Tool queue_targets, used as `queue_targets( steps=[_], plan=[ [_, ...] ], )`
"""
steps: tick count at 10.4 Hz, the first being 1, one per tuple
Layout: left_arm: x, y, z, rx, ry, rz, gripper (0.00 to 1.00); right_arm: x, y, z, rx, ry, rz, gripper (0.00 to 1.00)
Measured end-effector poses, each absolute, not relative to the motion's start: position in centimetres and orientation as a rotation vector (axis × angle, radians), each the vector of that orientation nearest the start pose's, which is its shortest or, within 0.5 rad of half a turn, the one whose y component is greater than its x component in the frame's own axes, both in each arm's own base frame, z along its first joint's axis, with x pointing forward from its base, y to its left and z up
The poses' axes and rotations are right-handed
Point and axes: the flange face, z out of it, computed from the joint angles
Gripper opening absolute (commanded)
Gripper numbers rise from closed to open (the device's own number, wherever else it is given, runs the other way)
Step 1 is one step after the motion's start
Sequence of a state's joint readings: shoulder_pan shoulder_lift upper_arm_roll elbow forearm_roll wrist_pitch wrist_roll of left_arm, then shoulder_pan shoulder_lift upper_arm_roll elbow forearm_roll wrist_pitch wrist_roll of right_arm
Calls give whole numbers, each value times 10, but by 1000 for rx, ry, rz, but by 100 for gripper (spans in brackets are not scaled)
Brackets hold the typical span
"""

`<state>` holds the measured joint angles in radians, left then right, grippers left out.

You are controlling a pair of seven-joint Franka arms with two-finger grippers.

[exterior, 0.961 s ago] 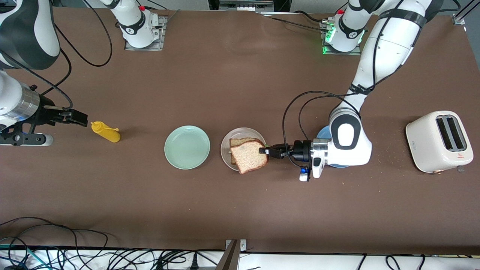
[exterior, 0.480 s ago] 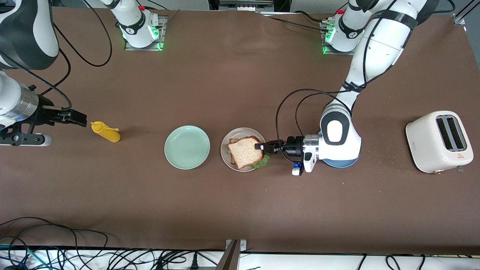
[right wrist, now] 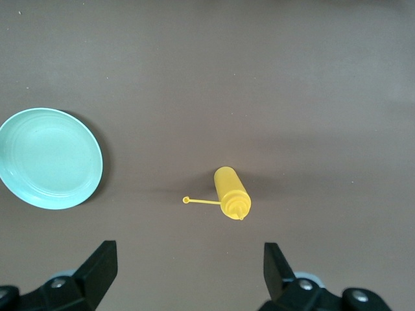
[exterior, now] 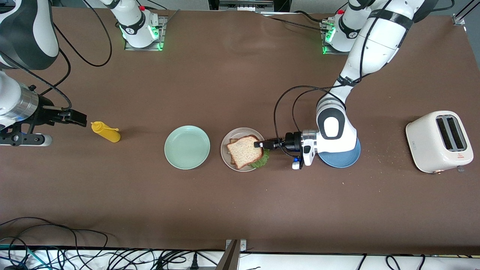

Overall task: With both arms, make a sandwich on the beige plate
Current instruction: 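Lower the bread onto the lettuce and open the left gripper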

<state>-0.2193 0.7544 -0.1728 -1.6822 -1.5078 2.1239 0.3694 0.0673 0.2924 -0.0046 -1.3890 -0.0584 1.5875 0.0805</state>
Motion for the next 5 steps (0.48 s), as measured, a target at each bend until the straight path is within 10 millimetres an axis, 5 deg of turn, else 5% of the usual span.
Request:
queue_targets(
  steps=[1, 2, 3, 5],
  plan=[
    [610, -287, 176, 1879, 392, -301, 11, 638, 34, 537, -3205, 22, 143, 100],
    [611, -286, 176, 1881, 391, -297, 84, 638, 34, 537, -3205, 22, 143, 100],
    [611, -285, 176, 1883, 386, -291, 100, 638, 34, 537, -3205, 22, 143, 100],
    [613, -280, 175, 1892, 377, -270, 100, 638, 34, 537, -3205, 22, 143, 100]
  ],
)
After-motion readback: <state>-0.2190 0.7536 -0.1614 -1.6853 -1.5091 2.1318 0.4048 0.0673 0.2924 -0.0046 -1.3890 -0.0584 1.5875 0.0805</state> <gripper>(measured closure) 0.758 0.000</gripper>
